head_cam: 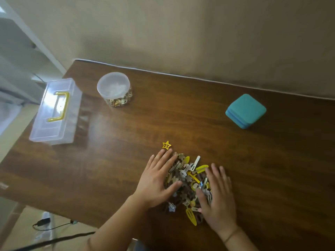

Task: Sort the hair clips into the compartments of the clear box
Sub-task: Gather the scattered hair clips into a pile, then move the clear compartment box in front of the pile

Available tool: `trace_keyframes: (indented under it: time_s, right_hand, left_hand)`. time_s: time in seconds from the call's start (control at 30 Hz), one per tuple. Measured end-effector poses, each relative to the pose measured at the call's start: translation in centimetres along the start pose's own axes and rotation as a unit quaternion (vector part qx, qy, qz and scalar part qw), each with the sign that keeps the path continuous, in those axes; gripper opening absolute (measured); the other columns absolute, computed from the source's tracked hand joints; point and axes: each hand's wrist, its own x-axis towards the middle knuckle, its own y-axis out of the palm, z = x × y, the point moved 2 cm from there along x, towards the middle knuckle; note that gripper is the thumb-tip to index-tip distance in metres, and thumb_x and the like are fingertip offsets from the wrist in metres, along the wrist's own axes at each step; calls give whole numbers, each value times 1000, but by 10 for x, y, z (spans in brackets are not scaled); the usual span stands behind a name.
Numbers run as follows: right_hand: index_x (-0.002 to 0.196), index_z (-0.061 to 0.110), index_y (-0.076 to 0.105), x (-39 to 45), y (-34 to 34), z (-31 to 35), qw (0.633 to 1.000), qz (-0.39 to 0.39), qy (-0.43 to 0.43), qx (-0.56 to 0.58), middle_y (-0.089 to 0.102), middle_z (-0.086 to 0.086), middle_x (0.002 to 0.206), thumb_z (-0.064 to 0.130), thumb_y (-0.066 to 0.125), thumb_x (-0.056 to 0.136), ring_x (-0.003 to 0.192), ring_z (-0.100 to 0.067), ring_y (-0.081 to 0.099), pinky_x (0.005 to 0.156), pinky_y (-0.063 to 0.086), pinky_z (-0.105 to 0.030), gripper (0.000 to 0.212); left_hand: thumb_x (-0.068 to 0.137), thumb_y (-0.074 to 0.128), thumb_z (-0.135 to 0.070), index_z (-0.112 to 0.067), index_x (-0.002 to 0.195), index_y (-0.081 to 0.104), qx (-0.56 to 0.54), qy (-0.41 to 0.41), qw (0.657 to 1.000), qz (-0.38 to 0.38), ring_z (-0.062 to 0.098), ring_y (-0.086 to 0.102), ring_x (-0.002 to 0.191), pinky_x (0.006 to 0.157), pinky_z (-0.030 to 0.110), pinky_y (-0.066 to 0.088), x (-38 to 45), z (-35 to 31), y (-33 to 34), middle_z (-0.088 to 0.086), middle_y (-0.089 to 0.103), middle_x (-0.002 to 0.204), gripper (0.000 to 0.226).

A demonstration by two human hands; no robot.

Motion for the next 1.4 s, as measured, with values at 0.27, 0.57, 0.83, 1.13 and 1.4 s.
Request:
trace_keyframes:
  time_s: [0.27,0.57,0.83,1.13,1.4]
  right_hand:
    - [148,28,32,14,1,21,997,-6,-60,40,19,5,160,64,31,92,150,-16,3,120,12,-47,67]
    - [152,35,15,59,-6,28,970,148,-180,-69,-2,13,161,70,25,92,146,-4,-15,122,4,-39,70]
    - [151,39,12,30,-14,38,957,206,-176,-108,-6,20,159,77,16,88,143,0,-22,121,-4,-35,74]
    - [145,33,36,105,-6,148,981,75,-178,4,24,19,155,69,22,91,146,-2,5,116,14,-30,66]
    - [142,30,40,155,81,314,965,149,-185,113,39,13,148,65,35,90,142,-7,23,118,15,-26,63]
  left_hand:
    - [91,37,-68,-31,153,22,0,-22,999,-28,11,-1,149,120,47,9,-1,-5,-3,-12,10,162,73]
    - [93,35,-67,-24,152,26,37,50,996,57,6,-3,148,120,44,7,22,10,-9,-9,15,161,74]
    - [95,32,-65,-24,154,19,18,67,992,101,3,-7,147,120,42,5,-12,3,-7,-11,10,161,73]
    - [94,46,-49,-28,140,46,-57,-47,983,-171,12,18,147,117,47,20,12,70,-115,-9,34,154,50]
    - [87,51,-42,-11,139,47,4,-341,888,-309,30,38,136,110,42,27,-18,241,-237,10,41,149,61]
